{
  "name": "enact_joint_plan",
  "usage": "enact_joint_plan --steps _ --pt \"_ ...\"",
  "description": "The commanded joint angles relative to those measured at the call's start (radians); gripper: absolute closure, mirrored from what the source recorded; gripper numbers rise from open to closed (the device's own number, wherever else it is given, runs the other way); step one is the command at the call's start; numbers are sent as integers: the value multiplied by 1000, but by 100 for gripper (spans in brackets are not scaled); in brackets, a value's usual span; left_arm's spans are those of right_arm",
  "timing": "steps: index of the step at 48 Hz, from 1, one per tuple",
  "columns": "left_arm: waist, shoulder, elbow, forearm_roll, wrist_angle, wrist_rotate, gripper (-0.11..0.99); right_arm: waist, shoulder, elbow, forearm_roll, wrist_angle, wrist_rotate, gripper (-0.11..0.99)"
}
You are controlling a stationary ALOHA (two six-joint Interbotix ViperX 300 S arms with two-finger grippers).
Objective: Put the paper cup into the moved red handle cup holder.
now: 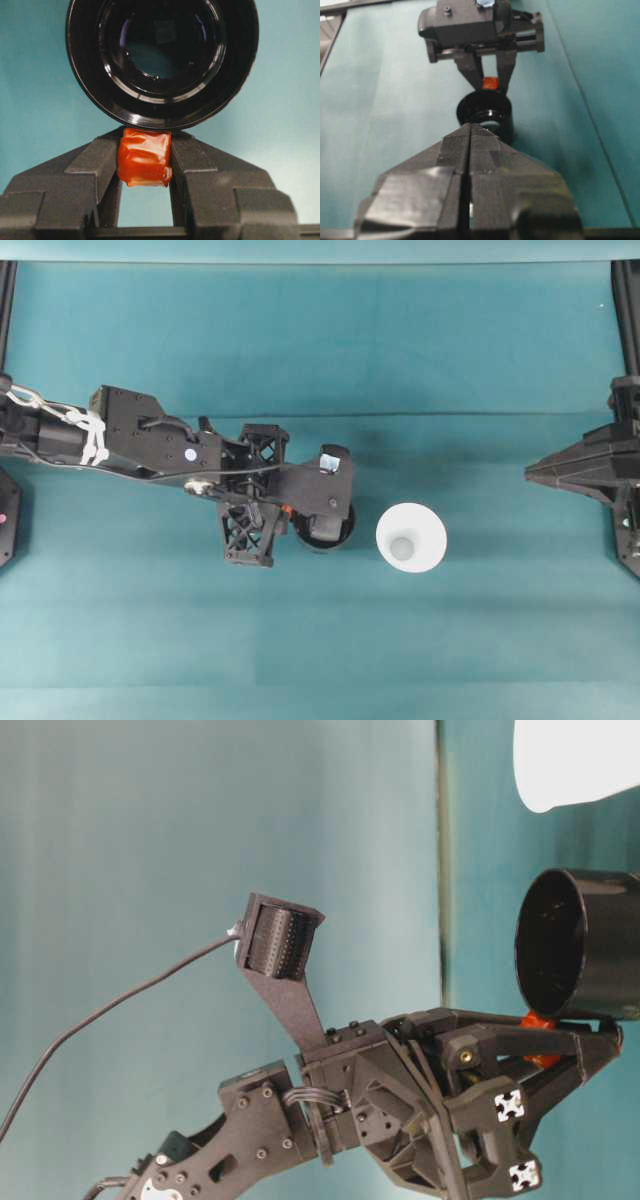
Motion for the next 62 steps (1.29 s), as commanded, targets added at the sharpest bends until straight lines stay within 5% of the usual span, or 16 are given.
enact_joint_plan --steps 1,21,33,46,62 --pt "2 -6 2 2 -23 -2 59 -2 6 -11 0 -3 6 99" --pt "5 -9 21 5 -35 0 58 -2 6 -8 2 -3 8 99" --pt "5 -11 21 5 -63 8 -4 -2 6 -6 2 -3 8 99" --pt "5 -49 26 2 -46 11 3 -2 6 -6 2 14 9 99" --pt "-8 -322 129 5 29 6 3 -2 5 -8 2 17 9 99"
